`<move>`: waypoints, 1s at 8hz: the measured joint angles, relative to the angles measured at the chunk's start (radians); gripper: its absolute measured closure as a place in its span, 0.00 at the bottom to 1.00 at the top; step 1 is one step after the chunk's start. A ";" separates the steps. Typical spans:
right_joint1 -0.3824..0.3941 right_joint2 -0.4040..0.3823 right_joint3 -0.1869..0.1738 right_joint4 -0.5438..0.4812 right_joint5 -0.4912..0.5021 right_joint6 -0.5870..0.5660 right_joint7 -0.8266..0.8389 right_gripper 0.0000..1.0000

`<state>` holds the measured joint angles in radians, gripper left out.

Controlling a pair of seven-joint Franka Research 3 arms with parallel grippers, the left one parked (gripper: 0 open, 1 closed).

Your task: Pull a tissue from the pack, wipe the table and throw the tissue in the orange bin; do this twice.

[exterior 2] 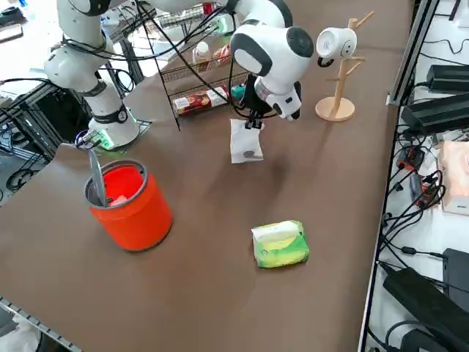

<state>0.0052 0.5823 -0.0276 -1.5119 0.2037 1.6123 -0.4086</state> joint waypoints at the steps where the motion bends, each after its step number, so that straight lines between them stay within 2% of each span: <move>1: -0.013 0.003 0.000 -0.004 -0.009 0.024 -0.011 0.99; 5: -0.001 0.017 0.005 -0.022 -0.010 0.048 -0.017 0.99; 8: 0.022 0.018 0.006 -0.074 -0.011 0.085 -0.016 0.99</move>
<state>0.0268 0.6006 -0.0217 -1.5859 0.1930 1.6970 -0.4249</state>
